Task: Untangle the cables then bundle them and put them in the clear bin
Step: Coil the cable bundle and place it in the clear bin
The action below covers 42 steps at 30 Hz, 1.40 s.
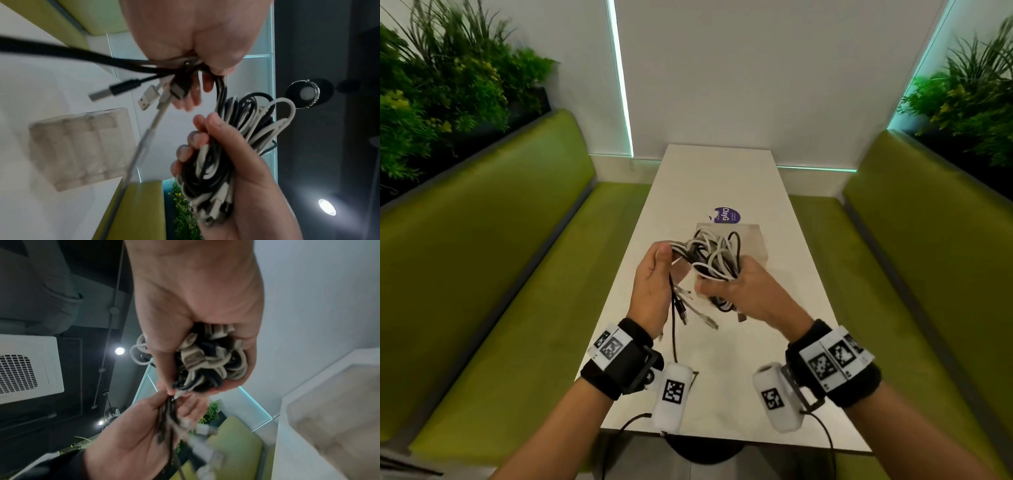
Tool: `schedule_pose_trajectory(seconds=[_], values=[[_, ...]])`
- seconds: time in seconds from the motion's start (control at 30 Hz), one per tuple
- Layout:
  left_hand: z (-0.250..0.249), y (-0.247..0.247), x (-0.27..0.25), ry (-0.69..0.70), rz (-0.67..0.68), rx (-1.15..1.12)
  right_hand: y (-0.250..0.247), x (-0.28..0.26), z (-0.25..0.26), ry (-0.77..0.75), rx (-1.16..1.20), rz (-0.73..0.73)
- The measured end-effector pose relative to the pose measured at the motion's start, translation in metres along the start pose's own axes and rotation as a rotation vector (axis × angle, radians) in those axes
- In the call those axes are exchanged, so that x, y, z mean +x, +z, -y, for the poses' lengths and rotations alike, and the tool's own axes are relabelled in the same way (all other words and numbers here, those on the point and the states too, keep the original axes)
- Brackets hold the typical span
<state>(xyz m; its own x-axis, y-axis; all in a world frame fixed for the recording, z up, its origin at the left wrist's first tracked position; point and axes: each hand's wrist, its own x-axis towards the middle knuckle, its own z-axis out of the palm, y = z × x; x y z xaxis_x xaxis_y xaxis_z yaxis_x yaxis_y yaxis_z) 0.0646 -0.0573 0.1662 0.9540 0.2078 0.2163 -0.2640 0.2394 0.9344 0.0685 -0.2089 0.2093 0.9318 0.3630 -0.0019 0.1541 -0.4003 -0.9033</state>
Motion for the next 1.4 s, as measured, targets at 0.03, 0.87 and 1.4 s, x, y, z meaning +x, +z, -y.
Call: schedule_pose_trajectory(seconds=[0.03,0.87,1.4], values=[[0.001,0.000,-0.002,-0.016,-0.002,-0.023,0.005,0.000,-0.003,0.005,0.027,0.000],[0.001,-0.001,-0.012,0.169,0.052,0.248,0.018,-0.009,-0.021,0.071,0.542,0.412],[-0.017,0.012,-0.019,-0.213,0.268,-0.150,0.018,-0.009,-0.010,-0.026,0.311,0.137]])
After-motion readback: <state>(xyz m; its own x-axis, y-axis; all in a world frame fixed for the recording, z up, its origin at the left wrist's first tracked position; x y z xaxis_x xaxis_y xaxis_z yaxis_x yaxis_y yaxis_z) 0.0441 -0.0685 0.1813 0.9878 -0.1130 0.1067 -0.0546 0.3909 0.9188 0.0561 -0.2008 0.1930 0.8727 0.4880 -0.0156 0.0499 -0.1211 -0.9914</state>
